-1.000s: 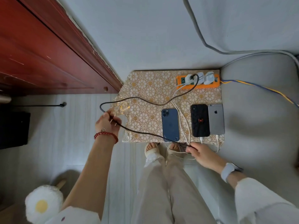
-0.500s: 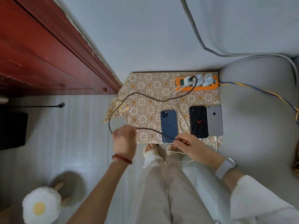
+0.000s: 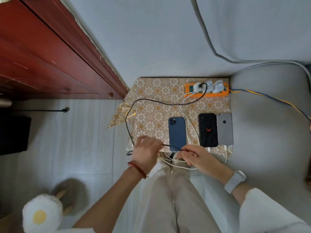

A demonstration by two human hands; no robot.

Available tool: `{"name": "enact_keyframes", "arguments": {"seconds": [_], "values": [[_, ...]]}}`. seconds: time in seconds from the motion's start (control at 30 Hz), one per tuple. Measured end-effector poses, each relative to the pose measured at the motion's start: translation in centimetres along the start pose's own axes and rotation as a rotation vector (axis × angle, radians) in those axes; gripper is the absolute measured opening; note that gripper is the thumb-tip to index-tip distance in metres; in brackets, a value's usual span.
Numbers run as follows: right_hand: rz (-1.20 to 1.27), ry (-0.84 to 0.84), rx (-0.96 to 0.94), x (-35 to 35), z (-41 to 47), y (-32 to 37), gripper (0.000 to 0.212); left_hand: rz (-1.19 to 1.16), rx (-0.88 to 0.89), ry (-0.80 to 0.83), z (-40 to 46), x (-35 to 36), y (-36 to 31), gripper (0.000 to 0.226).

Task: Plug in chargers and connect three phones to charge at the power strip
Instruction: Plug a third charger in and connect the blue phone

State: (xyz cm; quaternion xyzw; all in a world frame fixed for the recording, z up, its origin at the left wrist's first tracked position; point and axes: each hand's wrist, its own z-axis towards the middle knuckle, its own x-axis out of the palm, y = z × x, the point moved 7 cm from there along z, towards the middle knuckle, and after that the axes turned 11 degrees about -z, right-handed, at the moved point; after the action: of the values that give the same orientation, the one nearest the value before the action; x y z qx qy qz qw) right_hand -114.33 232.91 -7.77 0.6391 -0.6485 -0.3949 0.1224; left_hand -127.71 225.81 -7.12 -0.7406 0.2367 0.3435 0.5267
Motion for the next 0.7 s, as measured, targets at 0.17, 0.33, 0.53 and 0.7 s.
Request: {"name": "enact_keyframes", "arguments": {"seconds": [0.17,0.33,0.53,0.7], "values": [[0.024,-0.02,0.084,-1.2,-1.1,-3.0,0.027,-0.238,-0.64,-0.503,-2.0,-5.0,7.8,0.029],[-0.088,0.008,0.108,-0.5,-1.9,-3.9,0.032,-0.168,-0.637,-0.434,-2.3,-4.6,9.3,0.031],[-0.028,0.023,-0.034,1.0,-0.1,0.1,0.028,-0.015,-0.058,0.416,-1.2,3.8,0.9,0.028],[0.024,0.05,0.09,0.4,-1.5,-3.9,0.024,-0.134,-0.347,-0.079,-0.5,-0.7,4.7,0.027]]}}
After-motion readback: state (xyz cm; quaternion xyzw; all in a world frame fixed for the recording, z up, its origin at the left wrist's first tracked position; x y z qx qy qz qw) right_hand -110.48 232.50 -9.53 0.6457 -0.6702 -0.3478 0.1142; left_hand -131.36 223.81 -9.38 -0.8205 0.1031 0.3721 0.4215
